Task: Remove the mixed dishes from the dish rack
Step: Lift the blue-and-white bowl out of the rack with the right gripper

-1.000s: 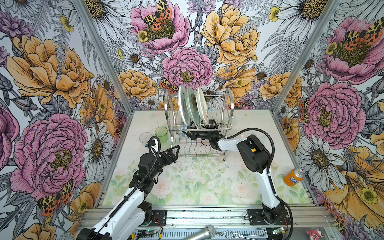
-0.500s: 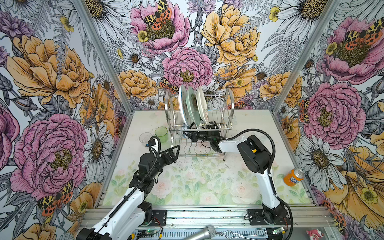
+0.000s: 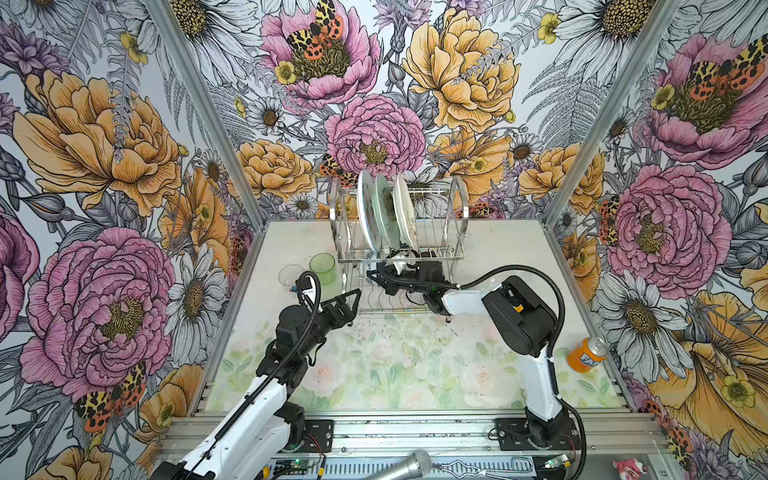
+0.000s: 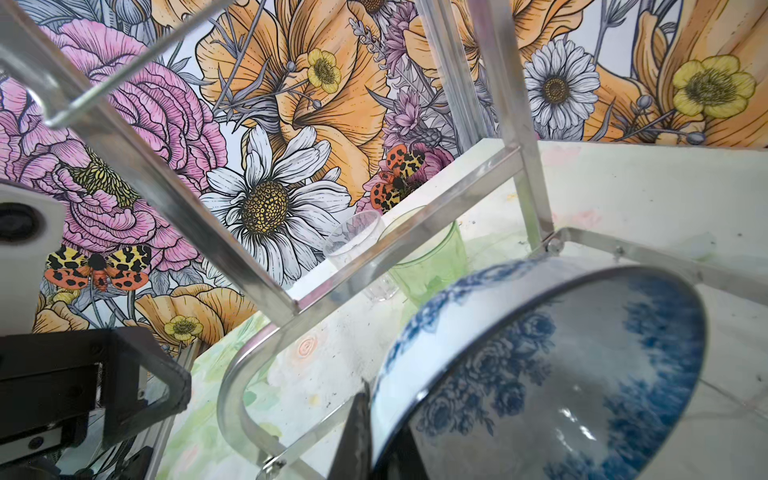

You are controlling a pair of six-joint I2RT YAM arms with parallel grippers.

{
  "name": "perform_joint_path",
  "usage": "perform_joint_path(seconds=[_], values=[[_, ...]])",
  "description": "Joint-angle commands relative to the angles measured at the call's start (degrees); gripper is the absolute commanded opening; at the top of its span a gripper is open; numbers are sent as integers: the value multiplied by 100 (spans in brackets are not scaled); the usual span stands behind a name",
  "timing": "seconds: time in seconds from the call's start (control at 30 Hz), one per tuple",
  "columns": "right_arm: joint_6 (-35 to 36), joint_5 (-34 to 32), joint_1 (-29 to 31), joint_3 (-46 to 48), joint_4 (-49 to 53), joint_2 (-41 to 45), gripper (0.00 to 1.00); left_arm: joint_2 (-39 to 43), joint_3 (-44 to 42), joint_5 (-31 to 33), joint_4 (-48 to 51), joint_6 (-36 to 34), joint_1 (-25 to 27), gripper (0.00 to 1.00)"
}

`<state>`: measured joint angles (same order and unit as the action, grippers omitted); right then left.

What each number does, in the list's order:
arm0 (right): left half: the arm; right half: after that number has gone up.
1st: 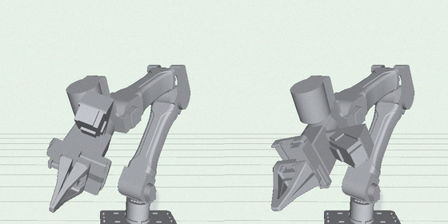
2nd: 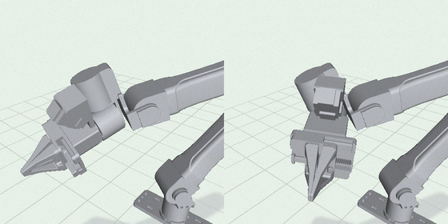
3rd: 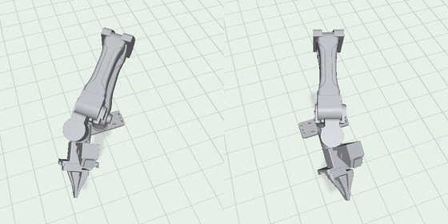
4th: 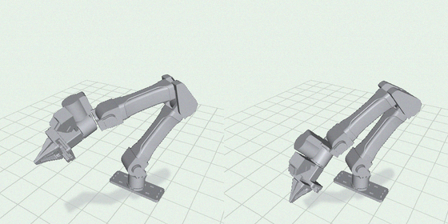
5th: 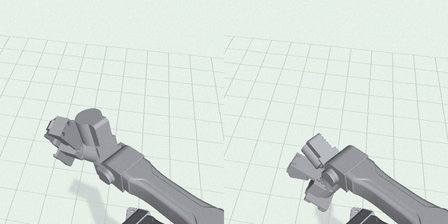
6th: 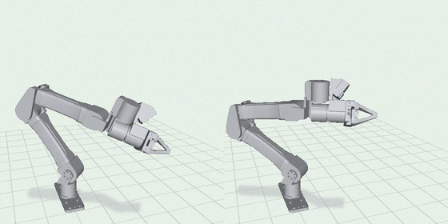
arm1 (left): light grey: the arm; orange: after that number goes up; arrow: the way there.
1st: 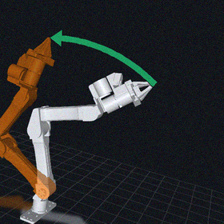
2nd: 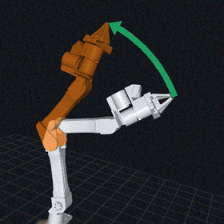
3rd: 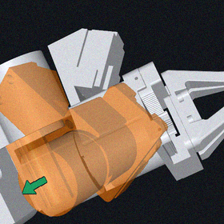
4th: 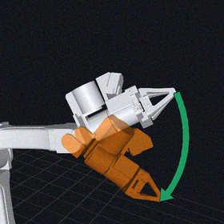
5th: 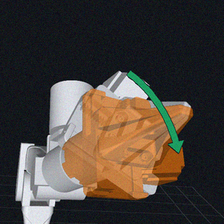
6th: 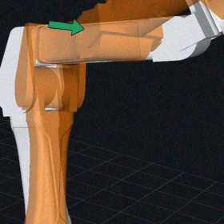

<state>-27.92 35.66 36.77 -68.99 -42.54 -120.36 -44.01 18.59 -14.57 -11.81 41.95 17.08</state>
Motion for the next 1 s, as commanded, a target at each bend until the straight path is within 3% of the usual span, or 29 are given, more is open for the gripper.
perform_joint_path(seconds=[0.0, 0.97], values=[[118, -58, 88, 80, -249, 468, 0, 131, 188, 79, 127, -109, 54, 99], [669, -689, 557, 1727, 131, 2276, 0, 437, 252, 339, 496, -4, 137, 99]])
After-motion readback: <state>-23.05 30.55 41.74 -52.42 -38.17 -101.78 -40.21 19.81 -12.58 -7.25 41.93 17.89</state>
